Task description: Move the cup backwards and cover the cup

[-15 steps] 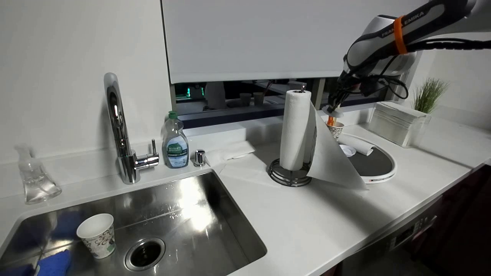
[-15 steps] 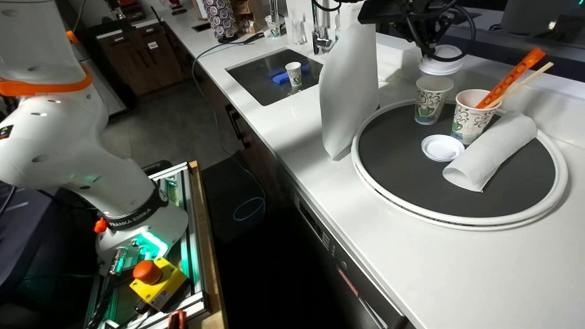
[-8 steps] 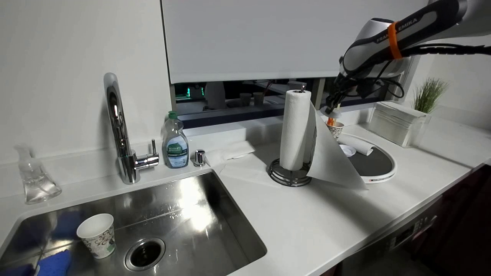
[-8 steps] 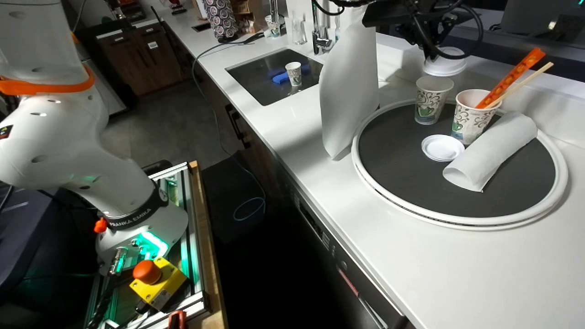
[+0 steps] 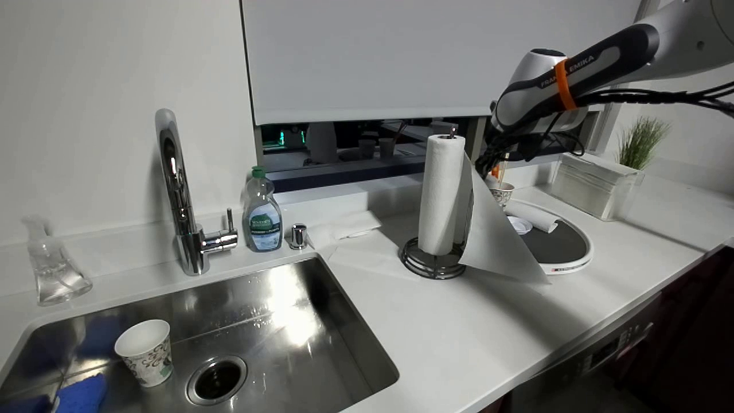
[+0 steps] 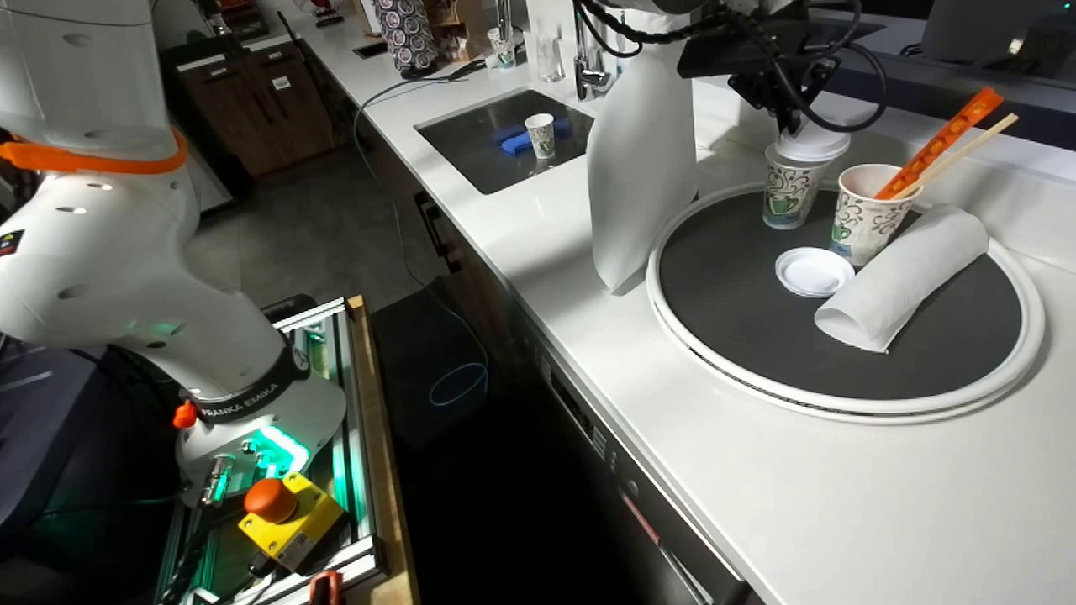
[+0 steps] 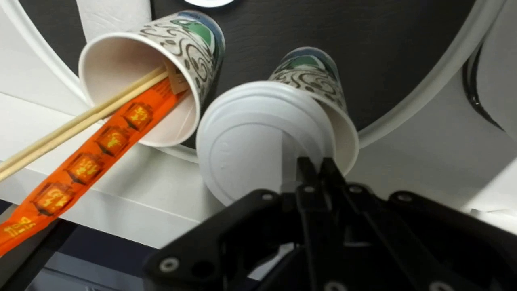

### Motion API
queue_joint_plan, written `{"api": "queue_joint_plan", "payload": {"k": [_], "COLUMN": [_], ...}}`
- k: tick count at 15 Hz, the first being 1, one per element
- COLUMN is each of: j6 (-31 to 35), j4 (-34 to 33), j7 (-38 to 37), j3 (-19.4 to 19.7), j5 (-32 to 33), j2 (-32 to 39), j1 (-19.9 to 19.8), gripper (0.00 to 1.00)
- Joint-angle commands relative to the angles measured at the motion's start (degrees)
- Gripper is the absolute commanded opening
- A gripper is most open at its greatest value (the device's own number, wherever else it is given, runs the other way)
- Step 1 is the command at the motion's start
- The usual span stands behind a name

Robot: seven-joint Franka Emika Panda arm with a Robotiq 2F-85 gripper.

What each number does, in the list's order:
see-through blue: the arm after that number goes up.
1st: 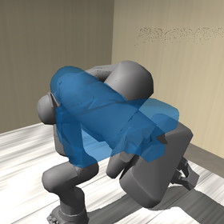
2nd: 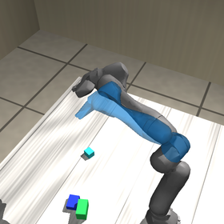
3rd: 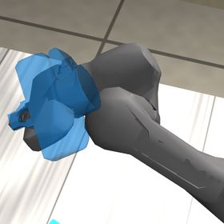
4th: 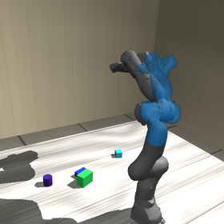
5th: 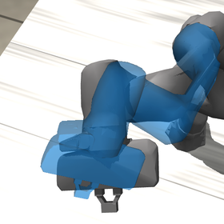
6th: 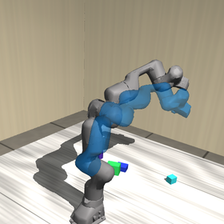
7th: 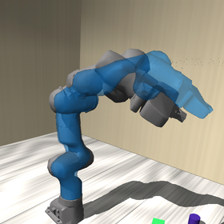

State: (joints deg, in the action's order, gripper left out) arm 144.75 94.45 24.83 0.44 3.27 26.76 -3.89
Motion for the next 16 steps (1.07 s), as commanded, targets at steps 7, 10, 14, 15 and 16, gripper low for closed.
{"api": "queue_joint_plan", "payload": {"k": [7, 10, 14, 15, 16], "j6": [-5.6, -7.2, -6.3, -6.1, -6.1], "j4": [-3.6, -3.8, -4.2, -4.3, -4.5], "j7": [-2.2, -2.9, -3.9, -4.3, -4.5], "j3": [-0.9, -0.9, -0.6, -0.5, -0.4], "j5": [2.7, 2.7, 3.1, 3.3, 3.5], "j2": [0.8, 0.9, 1.5, 1.6, 1.7], "j1": [1.1, 1.4, 1.7, 1.7, 1.7], "gripper": [0.02, 0.02, 0.02, 0.02, 0.02]}}
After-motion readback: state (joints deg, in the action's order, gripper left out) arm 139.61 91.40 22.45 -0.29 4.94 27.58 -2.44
